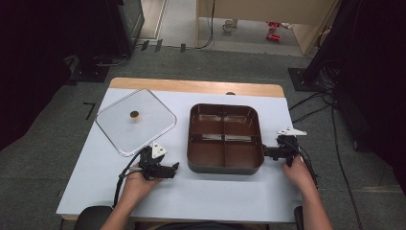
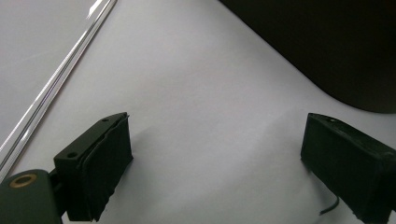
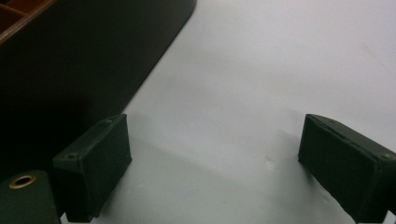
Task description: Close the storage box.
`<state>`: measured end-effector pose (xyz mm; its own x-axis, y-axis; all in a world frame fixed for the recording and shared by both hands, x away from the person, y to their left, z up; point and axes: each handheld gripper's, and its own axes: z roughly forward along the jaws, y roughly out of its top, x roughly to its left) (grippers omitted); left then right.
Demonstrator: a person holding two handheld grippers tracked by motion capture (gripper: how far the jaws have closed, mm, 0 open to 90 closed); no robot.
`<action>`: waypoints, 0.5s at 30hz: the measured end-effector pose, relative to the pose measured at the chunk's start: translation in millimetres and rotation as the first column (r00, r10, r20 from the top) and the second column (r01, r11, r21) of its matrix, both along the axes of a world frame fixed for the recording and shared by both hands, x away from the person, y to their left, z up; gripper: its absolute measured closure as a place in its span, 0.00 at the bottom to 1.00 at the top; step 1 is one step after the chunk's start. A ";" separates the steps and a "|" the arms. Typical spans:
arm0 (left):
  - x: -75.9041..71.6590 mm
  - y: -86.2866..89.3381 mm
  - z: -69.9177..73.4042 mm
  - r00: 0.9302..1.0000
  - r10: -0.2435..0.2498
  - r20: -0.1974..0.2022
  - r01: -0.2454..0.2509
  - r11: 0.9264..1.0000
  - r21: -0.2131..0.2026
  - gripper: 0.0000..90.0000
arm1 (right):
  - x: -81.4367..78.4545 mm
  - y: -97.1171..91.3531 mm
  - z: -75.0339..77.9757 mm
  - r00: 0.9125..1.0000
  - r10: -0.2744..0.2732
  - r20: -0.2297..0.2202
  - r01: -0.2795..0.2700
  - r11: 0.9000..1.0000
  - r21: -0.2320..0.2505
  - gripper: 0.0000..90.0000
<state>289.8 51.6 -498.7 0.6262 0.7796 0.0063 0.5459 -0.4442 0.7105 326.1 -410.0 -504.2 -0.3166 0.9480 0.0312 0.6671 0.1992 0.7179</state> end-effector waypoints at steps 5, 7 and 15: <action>3.9 -0.8 2.0 1.000 -0.019 -0.019 0.019 1.000 0.014 0.10 | 0.0 0.0 0.0 1.000 0.000 0.000 0.000 1.000 0.000 0.10; 5.1 -1.8 3.2 0.999 -0.019 -0.030 0.020 1.000 0.024 0.10 | 0.1 0.0 0.0 1.000 0.000 0.000 0.000 1.000 0.000 0.10; 8.5 -3.8 12.2 0.995 -0.058 -0.079 0.062 0.997 0.048 0.28 | 0.0 -0.1 0.0 1.000 0.000 0.000 0.000 1.000 0.001 0.10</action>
<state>298.3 47.8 -486.5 0.6719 0.7406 -0.0056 0.5698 -0.5121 0.6426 326.1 -410.2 -504.2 -0.3168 0.9480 0.0317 0.6668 0.1988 0.7182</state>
